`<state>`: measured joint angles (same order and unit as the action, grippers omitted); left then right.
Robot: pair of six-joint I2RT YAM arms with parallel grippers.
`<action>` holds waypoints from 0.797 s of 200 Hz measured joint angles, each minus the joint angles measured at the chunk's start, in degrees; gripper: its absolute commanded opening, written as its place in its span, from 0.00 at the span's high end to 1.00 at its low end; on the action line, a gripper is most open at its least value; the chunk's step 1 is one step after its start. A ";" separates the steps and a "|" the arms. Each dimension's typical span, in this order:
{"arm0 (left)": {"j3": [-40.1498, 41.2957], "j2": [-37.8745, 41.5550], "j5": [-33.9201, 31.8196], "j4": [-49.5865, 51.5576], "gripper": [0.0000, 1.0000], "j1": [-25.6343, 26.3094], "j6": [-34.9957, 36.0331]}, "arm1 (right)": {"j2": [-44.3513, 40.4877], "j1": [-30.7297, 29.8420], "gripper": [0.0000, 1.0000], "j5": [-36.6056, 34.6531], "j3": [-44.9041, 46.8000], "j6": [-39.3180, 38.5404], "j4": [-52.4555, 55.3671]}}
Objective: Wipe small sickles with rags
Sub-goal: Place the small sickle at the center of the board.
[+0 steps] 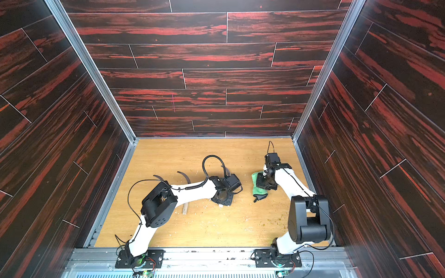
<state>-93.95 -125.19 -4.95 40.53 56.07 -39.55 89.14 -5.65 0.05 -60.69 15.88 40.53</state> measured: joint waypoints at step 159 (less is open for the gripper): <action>-5.49 -2.89 3.67 4.85 0.64 -0.90 -0.20 | -0.13 0.00 0.91 1.29 0.02 0.00 -0.04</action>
<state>-99.44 -128.07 -1.28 45.39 55.18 -39.75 89.01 -5.65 1.34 -60.66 15.88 40.49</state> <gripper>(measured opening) 0.360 0.120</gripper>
